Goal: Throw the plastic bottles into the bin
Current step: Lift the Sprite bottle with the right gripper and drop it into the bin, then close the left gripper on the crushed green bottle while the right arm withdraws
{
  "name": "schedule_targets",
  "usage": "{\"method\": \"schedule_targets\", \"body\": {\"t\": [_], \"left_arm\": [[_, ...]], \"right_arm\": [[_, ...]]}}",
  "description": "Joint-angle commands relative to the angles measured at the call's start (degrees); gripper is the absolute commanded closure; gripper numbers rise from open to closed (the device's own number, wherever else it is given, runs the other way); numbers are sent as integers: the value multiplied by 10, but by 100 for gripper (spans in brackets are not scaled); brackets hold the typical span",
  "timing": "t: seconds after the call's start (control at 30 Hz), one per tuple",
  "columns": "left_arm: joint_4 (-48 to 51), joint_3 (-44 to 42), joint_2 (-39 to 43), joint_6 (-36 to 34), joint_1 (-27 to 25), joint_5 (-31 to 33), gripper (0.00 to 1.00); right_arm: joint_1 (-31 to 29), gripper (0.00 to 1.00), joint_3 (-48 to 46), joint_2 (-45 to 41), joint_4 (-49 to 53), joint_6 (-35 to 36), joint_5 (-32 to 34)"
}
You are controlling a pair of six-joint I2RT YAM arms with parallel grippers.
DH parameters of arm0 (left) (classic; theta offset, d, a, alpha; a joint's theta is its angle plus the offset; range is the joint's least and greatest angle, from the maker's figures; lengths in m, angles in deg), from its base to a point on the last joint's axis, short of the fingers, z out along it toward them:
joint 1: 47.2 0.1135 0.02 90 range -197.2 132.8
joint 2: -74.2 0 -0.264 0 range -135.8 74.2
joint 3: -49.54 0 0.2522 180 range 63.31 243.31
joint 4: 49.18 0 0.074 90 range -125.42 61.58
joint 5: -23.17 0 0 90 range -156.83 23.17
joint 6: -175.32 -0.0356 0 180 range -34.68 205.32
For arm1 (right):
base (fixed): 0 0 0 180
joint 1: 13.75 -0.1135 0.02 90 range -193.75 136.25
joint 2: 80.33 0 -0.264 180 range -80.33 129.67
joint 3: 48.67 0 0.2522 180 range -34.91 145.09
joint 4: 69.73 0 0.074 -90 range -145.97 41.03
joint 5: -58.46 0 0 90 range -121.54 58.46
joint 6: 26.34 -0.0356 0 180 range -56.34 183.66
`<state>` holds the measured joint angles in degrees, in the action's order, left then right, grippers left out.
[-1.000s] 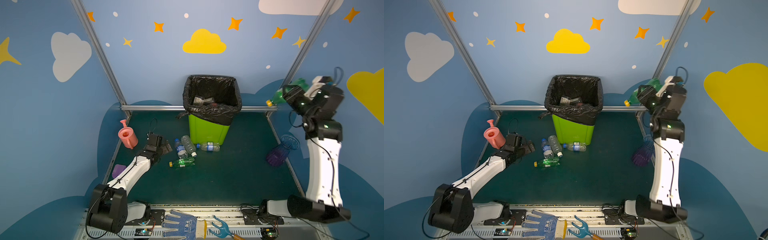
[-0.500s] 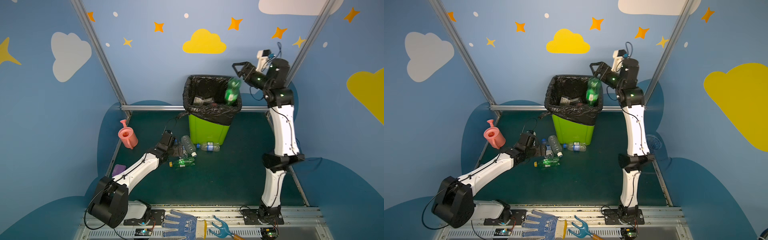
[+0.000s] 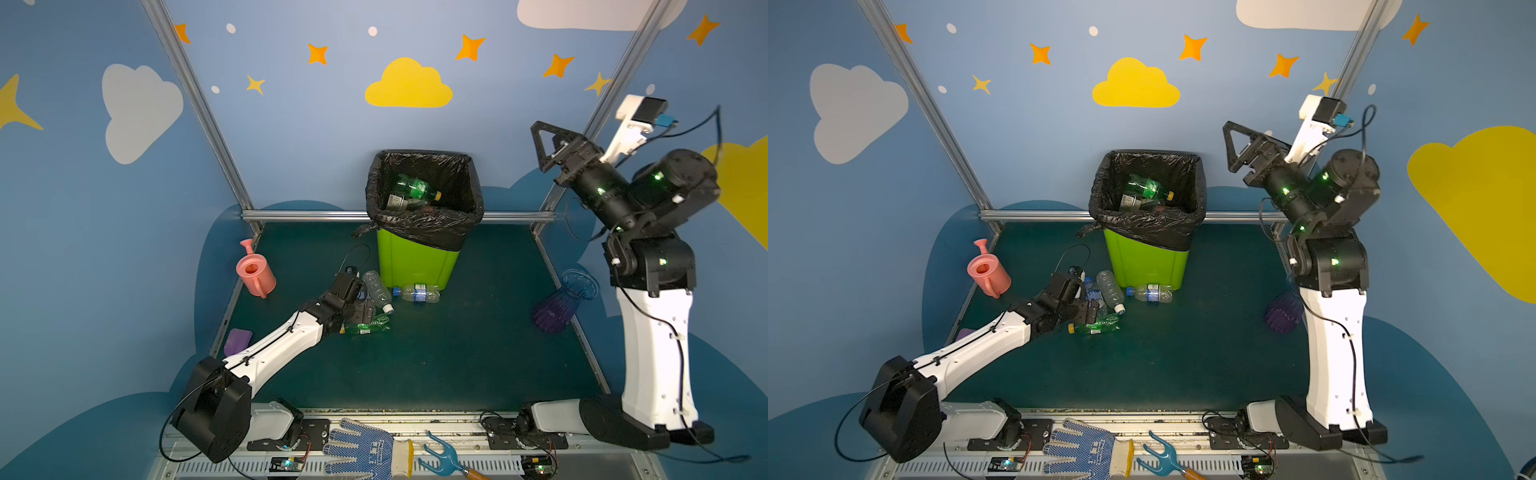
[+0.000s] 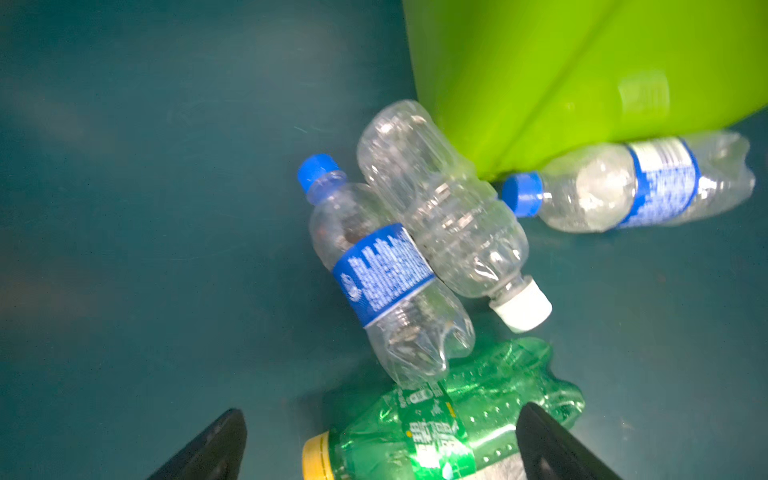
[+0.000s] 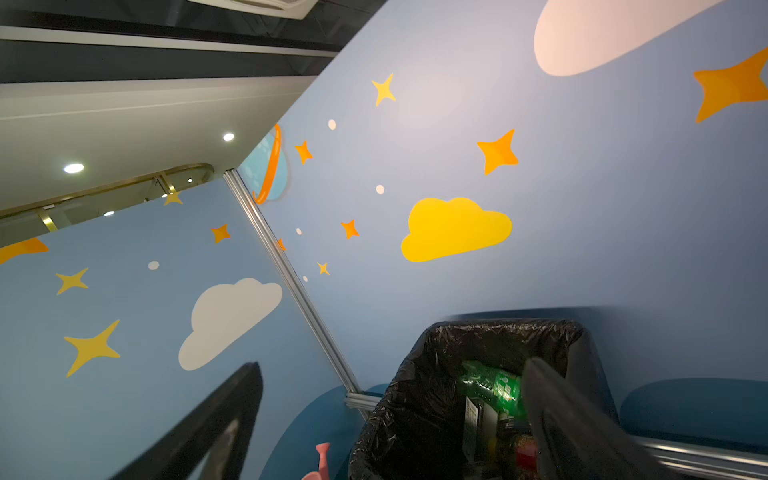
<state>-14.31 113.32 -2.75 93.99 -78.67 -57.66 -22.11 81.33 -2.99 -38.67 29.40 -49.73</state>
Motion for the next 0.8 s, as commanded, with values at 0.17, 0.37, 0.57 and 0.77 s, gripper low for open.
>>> {"method": "schedule_targets", "body": {"t": [0.17,0.37,0.57,0.77], "left_arm": [[75,48,-72,-102,-53,8,2],[117,102,-141,-156,-69,-6,6],[163,145,-208,-177,-90,-8,16],[181,157,-240,-170,-104,6,24]], "right_arm": [[77,2,-263,-32,-38,-62,-1],[121,2,-429,-72,-25,-84,-29],[167,2,-566,-118,-20,-99,-37],[213,2,-625,-140,-18,-111,-58]]}}
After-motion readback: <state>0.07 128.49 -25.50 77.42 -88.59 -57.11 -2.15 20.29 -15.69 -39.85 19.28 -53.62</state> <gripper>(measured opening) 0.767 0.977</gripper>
